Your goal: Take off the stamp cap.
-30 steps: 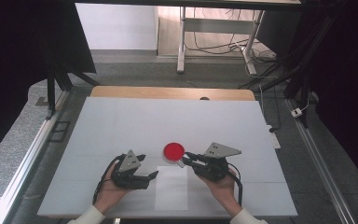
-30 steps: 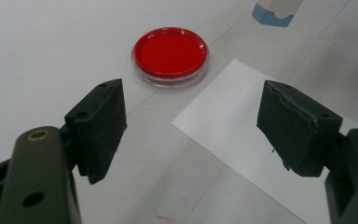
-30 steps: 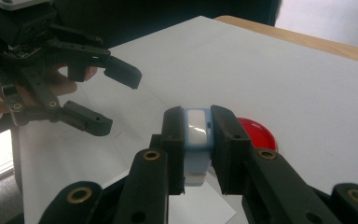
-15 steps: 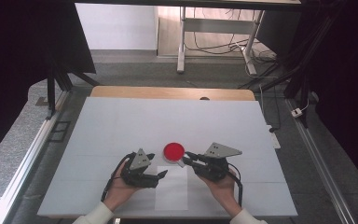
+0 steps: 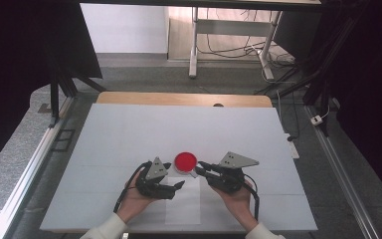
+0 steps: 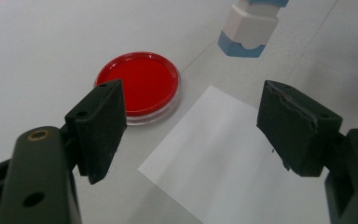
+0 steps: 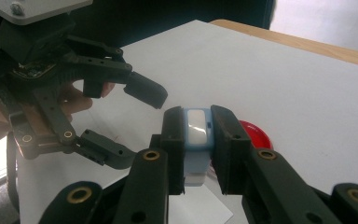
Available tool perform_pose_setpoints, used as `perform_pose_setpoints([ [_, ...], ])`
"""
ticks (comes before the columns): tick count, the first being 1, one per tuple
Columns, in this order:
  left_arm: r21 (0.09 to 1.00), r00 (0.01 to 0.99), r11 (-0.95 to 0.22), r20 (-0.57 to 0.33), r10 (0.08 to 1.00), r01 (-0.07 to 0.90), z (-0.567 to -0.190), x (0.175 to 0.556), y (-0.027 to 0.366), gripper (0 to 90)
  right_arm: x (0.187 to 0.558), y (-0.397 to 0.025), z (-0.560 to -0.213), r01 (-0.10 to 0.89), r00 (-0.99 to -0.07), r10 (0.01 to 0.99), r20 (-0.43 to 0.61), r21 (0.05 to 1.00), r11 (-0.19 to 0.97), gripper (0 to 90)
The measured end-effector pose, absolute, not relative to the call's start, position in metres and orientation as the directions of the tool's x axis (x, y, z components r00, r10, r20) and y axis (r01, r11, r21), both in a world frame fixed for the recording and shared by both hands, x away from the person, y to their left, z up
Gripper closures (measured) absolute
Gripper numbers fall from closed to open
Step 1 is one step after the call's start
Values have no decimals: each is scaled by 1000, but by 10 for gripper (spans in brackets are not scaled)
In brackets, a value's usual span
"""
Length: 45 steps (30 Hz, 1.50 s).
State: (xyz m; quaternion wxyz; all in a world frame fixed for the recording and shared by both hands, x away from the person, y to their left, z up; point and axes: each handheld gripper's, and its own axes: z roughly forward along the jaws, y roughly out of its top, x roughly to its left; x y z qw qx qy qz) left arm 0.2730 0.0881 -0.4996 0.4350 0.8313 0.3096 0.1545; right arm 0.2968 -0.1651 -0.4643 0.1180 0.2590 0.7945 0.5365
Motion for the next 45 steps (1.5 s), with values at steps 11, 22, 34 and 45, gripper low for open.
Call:
perform_pose_setpoints([
  [11, 819, 772, -438, -9, 636, 371, -499, 275, 78, 243, 297, -167, -463, 286, -830, 549, 95, 918, 273, 749],
  [22, 819, 784, -448, -4, 621, 359, -501, 276, 66, 244, 298, -168, -463, 295, -824, 556, 111, 921, 253, 749],
  [34, 816, 786, -458, 7, 618, 353, -503, 279, 53, 250, 298, -165, -465, 294, -823, 556, 112, 923, 250, 748],
  [45, 825, 783, -454, 24, 622, 336, -503, 281, 45, 277, 297, -164, -466, 297, -818, 564, 113, 922, 247, 748],
])
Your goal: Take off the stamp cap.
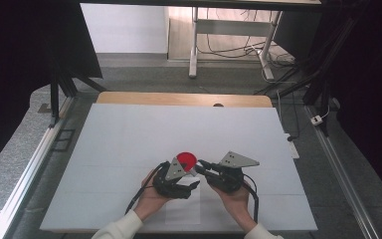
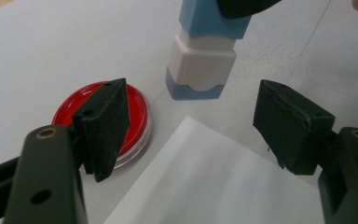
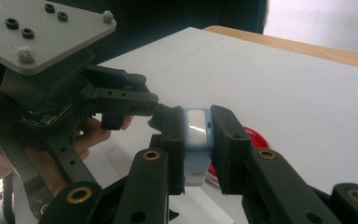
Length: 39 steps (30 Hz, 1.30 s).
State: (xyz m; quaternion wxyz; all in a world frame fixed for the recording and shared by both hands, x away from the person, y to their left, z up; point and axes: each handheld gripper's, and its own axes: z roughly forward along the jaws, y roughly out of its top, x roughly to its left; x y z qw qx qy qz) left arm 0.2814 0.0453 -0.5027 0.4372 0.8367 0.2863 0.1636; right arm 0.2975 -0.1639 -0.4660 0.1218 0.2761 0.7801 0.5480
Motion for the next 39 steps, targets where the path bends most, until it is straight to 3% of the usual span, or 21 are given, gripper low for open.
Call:
perform_pose_setpoints([
  [17, 837, 769, -458, 74, 635, 299, -501, 280, 44, 453, 299, -167, -468, 308, -807, 578, 125, 923, 231, 748],
  [39, 818, 776, -503, 116, 620, 279, -506, 279, 41, 585, 297, -164, -473, 308, -809, 571, 141, 928, 207, 748],
])
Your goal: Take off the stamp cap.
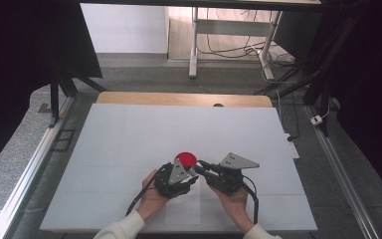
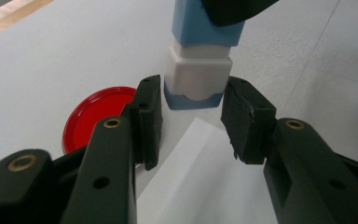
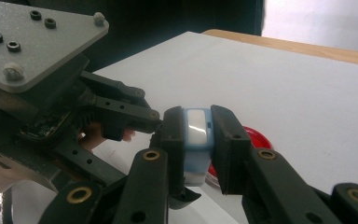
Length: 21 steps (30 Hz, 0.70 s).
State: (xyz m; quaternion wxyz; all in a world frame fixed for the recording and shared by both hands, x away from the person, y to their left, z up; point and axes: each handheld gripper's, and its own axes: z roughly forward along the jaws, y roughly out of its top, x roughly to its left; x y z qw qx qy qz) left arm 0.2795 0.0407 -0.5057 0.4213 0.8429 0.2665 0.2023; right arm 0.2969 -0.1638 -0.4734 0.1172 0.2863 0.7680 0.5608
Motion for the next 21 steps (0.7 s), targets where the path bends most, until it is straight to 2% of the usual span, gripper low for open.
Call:
perform_pose_setpoints([
  [6, 816, 775, -512, 133, 618, 268, -507, 279, 41, 628, 297, -163, -475, 307, -809, 571, 140, 929, 208, 748],
  [21, 813, 772, -525, 158, 616, 253, -507, 278, 40, 629, 295, -163, -477, 305, -804, 577, 143, 932, 194, 749],
])
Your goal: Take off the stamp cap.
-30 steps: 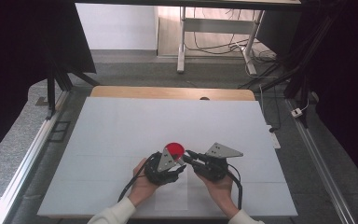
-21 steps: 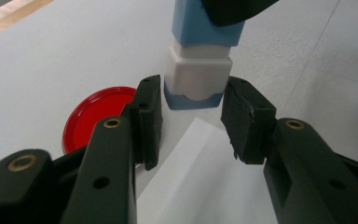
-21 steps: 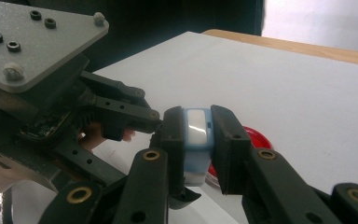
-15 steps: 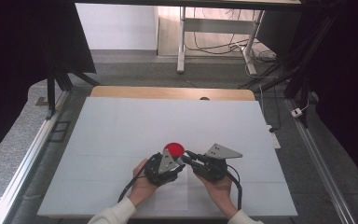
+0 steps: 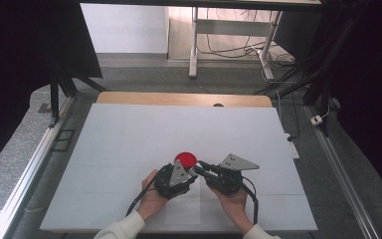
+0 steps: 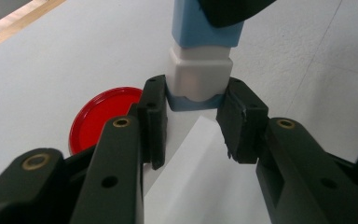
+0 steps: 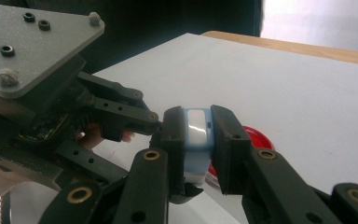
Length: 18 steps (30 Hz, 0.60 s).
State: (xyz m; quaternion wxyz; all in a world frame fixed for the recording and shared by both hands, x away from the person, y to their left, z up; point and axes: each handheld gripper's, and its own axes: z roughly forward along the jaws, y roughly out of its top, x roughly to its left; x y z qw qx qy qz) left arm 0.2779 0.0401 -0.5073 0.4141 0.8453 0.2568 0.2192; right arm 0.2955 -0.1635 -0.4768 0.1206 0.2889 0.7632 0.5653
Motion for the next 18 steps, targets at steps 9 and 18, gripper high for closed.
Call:
perform_pose_setpoints([
  [9, 810, 767, -531, 170, 619, 248, -509, 277, 39, 634, 295, -164, -477, 307, -797, 585, 150, 935, 178, 748],
  [18, 808, 765, -541, 192, 615, 232, -509, 275, 38, 644, 294, -164, -478, 312, -789, 594, 160, 937, 161, 749],
])
